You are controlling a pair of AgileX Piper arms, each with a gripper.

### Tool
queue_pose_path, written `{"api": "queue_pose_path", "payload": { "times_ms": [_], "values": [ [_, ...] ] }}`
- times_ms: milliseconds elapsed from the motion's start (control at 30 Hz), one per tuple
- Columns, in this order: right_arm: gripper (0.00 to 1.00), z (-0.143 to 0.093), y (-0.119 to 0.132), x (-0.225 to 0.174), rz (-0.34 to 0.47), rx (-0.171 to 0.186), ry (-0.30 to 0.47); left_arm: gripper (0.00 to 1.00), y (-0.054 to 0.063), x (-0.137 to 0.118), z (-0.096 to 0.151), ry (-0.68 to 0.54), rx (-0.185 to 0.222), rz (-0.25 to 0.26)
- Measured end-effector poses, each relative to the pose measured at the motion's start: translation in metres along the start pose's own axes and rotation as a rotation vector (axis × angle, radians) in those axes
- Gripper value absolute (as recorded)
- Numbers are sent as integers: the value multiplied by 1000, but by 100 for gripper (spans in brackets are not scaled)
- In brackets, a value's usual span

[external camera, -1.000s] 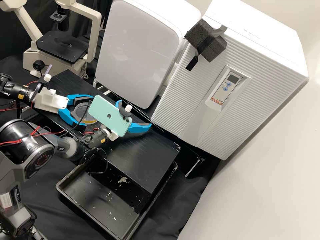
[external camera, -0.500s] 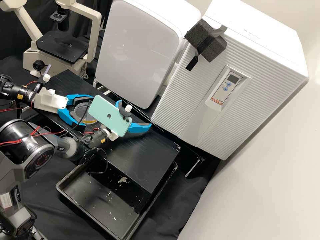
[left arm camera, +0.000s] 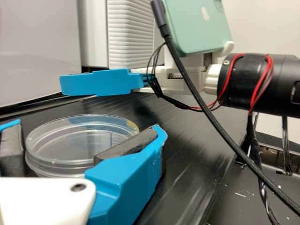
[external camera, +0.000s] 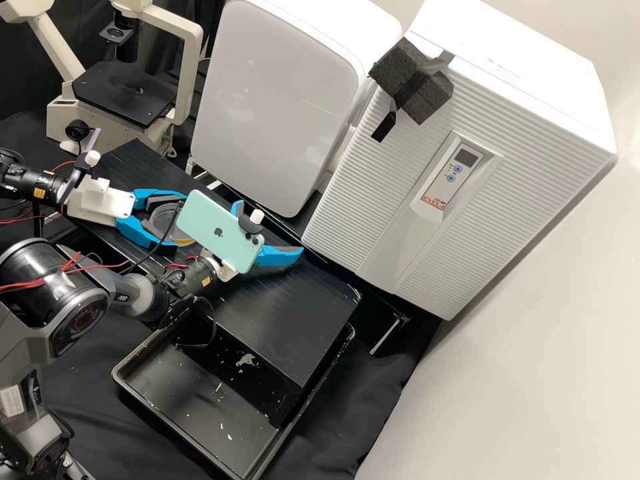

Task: Place the petri dish on the microscope

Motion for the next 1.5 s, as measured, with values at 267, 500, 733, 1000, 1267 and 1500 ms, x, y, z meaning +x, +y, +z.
{"api": "queue_pose_path", "payload": {
  "times_ms": [267,500,733,1000,1267,1500],
  "values": [
    [100,0,0,0,0,0,0,0,-1,-1,0,0,-1,-1],
    [100,0,0,0,0,0,0,0,1,-3,-2,3,4,-1],
    [100,0,0,0,0,0,0,0,10,-23,-17,59,8,-2],
    [100,0,0,0,0,0,0,0,34,-68,-54,256,-8,19],
    [100,0,0,0,0,0,0,0,58,-117,-76,410,-83,130],
    [100,0,0,0,0,0,0,0,72,-145,-90,487,-111,212]
  ]
}}
